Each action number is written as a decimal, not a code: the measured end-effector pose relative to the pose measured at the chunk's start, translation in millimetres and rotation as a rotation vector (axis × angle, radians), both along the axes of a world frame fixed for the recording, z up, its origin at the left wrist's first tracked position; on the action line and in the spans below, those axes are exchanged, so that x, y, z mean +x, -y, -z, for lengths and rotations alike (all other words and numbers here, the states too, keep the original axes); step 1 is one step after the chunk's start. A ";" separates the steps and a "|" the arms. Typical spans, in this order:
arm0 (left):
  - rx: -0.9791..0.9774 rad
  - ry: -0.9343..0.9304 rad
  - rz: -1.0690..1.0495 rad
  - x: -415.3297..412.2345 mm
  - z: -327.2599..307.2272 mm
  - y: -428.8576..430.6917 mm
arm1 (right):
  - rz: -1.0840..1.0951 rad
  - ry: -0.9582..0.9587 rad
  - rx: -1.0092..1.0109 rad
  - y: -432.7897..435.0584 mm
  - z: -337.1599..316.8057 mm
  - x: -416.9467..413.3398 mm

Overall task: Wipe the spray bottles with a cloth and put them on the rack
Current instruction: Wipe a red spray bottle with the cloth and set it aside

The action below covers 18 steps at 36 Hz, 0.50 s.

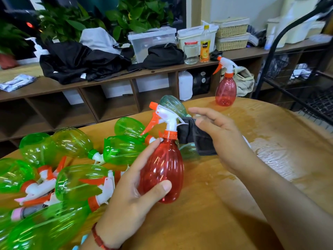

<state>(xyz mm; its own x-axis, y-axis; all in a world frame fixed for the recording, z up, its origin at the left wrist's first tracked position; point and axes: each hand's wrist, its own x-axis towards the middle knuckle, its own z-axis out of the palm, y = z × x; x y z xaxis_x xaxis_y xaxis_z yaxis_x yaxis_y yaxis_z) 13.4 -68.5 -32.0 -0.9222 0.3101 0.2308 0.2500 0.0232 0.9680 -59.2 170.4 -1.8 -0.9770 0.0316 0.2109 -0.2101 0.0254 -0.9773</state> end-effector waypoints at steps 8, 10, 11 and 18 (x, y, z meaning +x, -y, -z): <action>-0.043 0.001 0.026 0.1 1.3 1.8 | -0.086 -0.034 0.053 7.9 -1.6 2.7; -0.057 -0.005 0.026 0.6 0.4 1.8 | -0.110 -0.018 0.031 7.5 -5.3 4.9; -0.056 -0.006 0.025 0.8 0.1 1.6 | -0.115 -0.024 0.042 6.9 -7.8 5.7; -0.030 -0.016 -0.052 1.7 -0.2 -3.6 | -0.118 -0.062 0.039 2.8 -27.5 17.7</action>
